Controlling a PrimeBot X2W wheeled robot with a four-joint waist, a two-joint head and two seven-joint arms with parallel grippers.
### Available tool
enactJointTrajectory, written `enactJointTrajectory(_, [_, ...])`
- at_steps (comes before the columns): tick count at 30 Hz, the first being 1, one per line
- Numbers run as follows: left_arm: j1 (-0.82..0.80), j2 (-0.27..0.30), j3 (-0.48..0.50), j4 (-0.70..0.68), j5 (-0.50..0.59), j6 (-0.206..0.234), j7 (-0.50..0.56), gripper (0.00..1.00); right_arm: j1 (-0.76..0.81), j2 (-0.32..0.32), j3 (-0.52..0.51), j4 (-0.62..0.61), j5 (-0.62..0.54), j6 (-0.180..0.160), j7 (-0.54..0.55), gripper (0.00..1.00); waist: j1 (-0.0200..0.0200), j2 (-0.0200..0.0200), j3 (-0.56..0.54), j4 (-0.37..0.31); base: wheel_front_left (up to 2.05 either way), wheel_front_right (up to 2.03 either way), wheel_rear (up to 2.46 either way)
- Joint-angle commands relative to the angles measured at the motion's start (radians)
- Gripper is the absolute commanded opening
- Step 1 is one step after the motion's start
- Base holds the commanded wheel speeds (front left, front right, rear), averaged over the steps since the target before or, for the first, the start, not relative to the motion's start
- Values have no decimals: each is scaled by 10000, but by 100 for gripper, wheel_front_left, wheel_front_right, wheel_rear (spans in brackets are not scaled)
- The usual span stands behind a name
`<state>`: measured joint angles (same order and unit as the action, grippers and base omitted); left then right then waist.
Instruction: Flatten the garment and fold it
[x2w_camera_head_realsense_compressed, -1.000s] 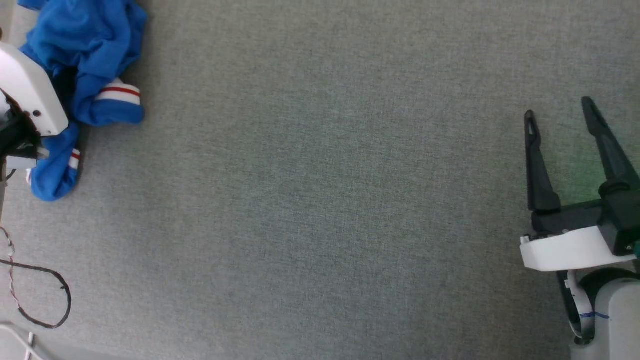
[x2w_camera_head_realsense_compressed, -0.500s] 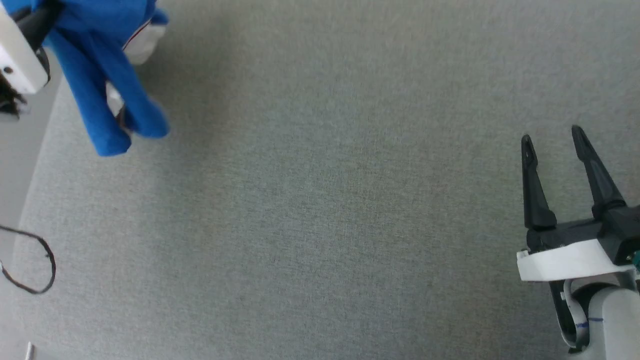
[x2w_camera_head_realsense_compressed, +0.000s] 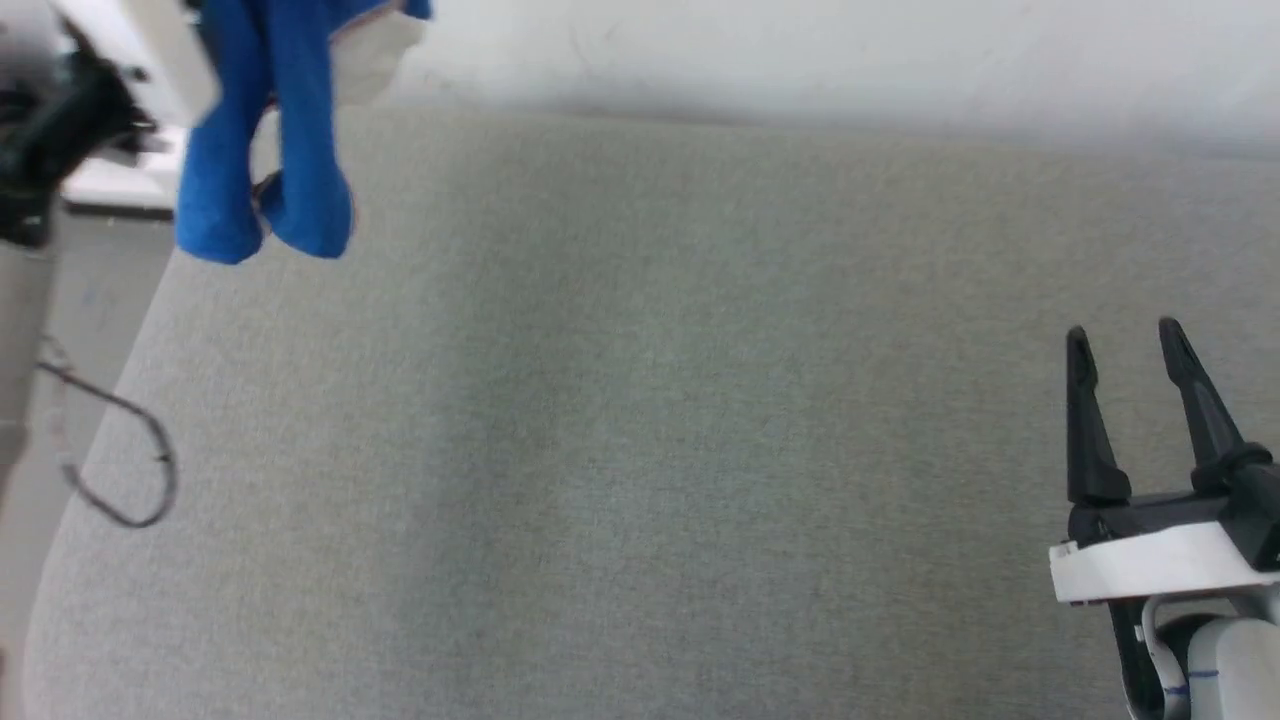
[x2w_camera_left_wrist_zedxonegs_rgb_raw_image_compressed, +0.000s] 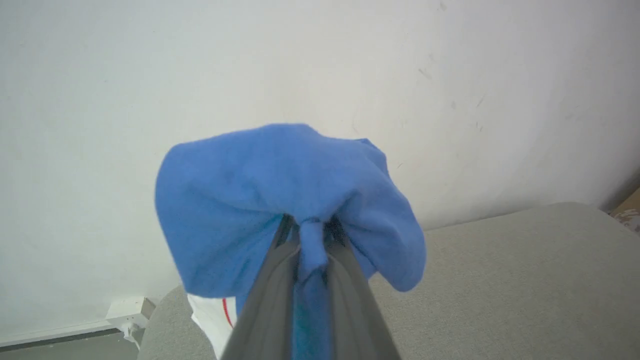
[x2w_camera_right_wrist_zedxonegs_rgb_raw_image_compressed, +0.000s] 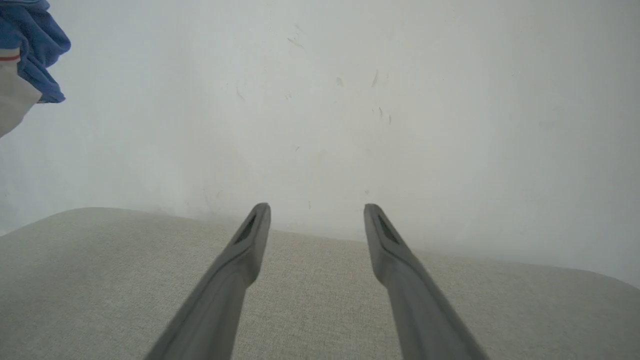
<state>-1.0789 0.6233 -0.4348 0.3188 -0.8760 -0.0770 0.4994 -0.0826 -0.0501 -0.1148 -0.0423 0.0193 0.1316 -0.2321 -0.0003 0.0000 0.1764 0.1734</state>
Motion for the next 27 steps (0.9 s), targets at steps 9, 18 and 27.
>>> enactJointTrajectory(9, [334,-1184,-786,-1564,36,584,288,0,489,-1,-328,7,223,-9,-157,100,3,0,-1159,-1309,0,0,0])
enactJointTrajectory(18, [1201,-2628,-1671,-2637,456,1325,-433,0,521,-1,-478,-188,297,-9,-159,100,3,0,-895,-1900,0,0,0])
enactJointTrajectory(27, [3188,-3887,-2681,-1778,880,1401,-2334,0,442,-1,-517,-157,484,-9,-207,100,3,0,-474,-2340,0,0,0])
